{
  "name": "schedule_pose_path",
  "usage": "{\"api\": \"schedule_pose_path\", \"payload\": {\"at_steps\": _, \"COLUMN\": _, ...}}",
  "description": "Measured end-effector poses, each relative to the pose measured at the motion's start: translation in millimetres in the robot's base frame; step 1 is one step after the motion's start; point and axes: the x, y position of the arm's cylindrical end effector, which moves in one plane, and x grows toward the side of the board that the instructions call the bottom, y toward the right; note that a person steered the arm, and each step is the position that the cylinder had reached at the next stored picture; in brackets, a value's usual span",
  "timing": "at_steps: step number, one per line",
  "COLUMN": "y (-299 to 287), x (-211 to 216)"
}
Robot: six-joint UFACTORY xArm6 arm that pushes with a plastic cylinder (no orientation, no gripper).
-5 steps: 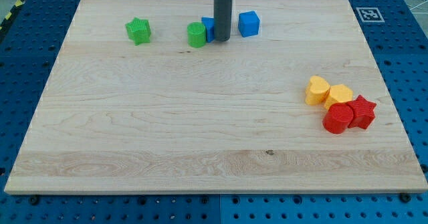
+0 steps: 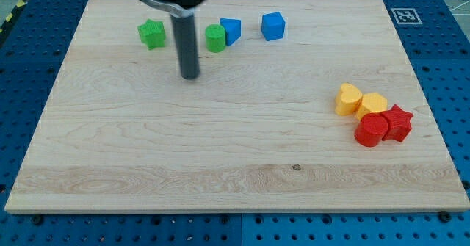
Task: Move the green star up and slightly right
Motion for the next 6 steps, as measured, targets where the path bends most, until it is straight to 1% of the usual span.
{"api": "schedule_pose_path", "payload": {"at_steps": 1, "y": -45, "x": -44}}
{"api": "schedule_pose_path", "payload": {"at_steps": 2, "y": -98, "x": -74}}
{"api": "schedule_pose_path", "payload": {"at_steps": 3, "y": -147, "x": -64}}
{"api": "schedule_pose_path", "payload": {"at_steps": 4, "y": -165, "x": -106}}
{"api": "schedule_pose_path", "payload": {"at_steps": 5, "y": -158, "x": -163}}
{"api": "schedule_pose_path", "payload": {"at_steps": 6, "y": -158, "x": -161}}
